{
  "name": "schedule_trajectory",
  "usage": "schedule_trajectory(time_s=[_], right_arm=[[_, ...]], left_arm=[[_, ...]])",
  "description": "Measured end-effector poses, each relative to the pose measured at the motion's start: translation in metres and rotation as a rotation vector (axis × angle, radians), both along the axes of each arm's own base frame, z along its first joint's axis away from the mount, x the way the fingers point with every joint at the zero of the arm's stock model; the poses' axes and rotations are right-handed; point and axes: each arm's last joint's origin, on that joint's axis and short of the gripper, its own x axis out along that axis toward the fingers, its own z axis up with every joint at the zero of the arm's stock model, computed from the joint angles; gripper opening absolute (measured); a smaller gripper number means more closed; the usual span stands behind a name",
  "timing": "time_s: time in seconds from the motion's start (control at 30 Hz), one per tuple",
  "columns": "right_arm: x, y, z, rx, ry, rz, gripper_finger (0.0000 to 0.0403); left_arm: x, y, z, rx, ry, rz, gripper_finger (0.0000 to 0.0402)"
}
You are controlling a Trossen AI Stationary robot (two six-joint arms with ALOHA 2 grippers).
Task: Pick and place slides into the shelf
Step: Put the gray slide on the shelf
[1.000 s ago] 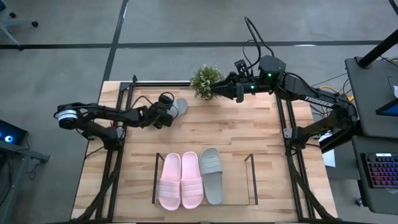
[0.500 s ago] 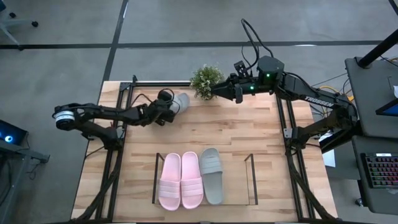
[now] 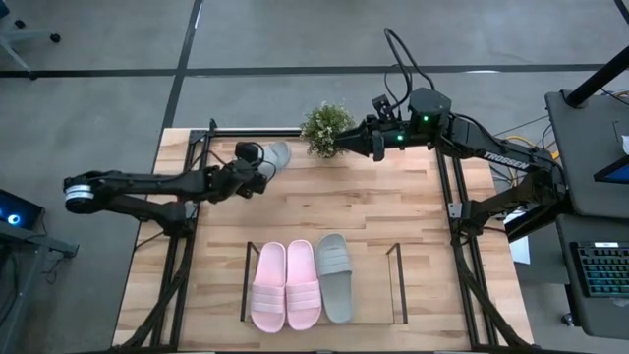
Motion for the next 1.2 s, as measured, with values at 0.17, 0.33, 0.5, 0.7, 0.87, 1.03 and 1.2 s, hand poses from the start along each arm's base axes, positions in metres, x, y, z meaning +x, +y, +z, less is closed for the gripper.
schedule_trajectory(time_s=[0.17, 0.33, 0.5, 0.7, 0.87, 1.03, 1.2], right_arm=[[0.0, -0.001, 0.0, 0.067, 0.004, -0.012, 0.0233], [0.0, -0.002, -0.002, 0.118, 0.017, -0.046, 0.0233], [0.003, -0.004, -0.016, 0.16, 0.125, -0.089, 0.0233], [0.013, -0.007, -0.027, 0.219, 0.177, -0.1, 0.0233], [0.021, -0.01, -0.035, 0.225, 0.209, -0.116, 0.0233], [0.025, -0.016, -0.04, 0.211, 0.224, -0.138, 0.0233], [0.023, -0.022, -0.041, 0.197, 0.228, -0.182, 0.0233]], left_arm=[[0.0, -0.013, 0.028, 0.082, -0.083, 0.026, 0.0001], [0.004, -0.026, 0.053, 0.121, -0.148, 0.008, 0.0], [0.017, -0.037, 0.078, 0.151, -0.204, 0.001, 0.0], [0.04, -0.051, 0.104, 0.21, -0.194, -0.03, 0.0], [0.057, -0.059, 0.121, 0.211, -0.228, -0.05, 0.0], [0.07, -0.063, 0.137, 0.264, -0.249, -0.014, 0.0], [0.075, -0.071, 0.149, 0.279, -0.281, -0.037, 0.0]])
